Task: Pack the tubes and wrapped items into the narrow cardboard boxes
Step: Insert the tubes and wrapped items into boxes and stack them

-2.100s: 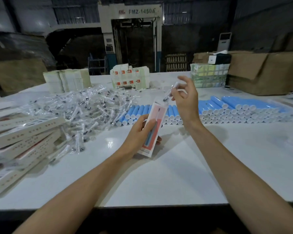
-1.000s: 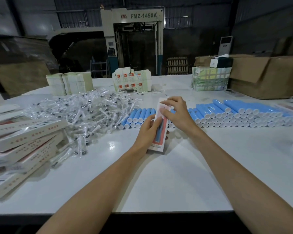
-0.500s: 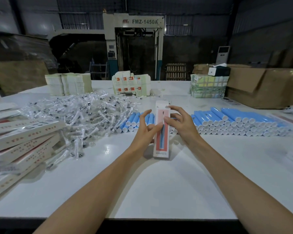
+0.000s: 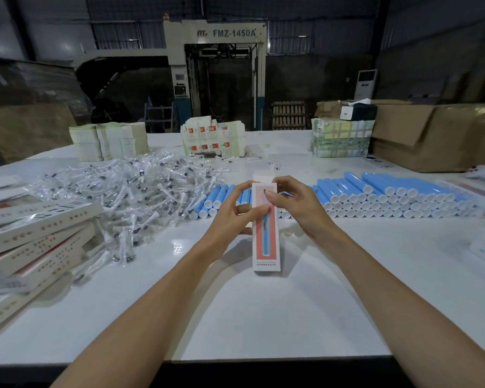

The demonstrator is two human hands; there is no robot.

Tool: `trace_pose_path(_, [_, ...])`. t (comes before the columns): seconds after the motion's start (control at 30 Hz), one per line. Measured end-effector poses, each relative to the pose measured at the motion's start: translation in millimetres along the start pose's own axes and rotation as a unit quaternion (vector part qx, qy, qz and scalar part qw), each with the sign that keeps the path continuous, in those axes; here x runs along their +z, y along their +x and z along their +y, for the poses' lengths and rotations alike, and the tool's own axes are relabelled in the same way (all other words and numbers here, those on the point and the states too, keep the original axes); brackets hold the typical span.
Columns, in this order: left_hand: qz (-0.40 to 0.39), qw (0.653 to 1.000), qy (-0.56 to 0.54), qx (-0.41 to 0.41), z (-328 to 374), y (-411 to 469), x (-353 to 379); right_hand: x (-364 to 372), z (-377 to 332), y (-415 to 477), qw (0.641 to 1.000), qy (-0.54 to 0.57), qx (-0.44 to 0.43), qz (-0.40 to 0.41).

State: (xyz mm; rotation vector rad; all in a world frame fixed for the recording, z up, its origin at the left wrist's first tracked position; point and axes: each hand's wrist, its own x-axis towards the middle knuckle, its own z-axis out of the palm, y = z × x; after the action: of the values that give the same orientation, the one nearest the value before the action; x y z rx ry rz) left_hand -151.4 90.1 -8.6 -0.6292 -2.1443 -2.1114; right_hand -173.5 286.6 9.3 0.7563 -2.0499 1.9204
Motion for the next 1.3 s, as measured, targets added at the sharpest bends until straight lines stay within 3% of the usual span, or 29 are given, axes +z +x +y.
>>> trace_pose_path(0.2, [-0.014,1.0,0.018,-0.018,-5,-2,-6,-2,1,-4,0.999,-0.032,0.024,-0.025])
trace_pose_path(0.5, [-0.042,0.998,0.021,-0.039,-2,-2,-1,-11,5,1,0.997,0.026,0.052,0.054])
trace_pose_path(0.83, [-0.04,0.998,0.043,-0.036,-2,-2,-1,-13,1,0,0.998,-0.033,-0.021,0.055])
trace_pose_path(1.1, [-0.023,0.999,0.041,-0.025,0,-2,-4,-4,-12,-3,0.998,0.051,0.047,0.004])
trace_pose_path(1.3, [-0.026,0.997,0.068,-0.021,0,1,-6,-1,-13,-1,0.99,0.075,0.103,0.052])
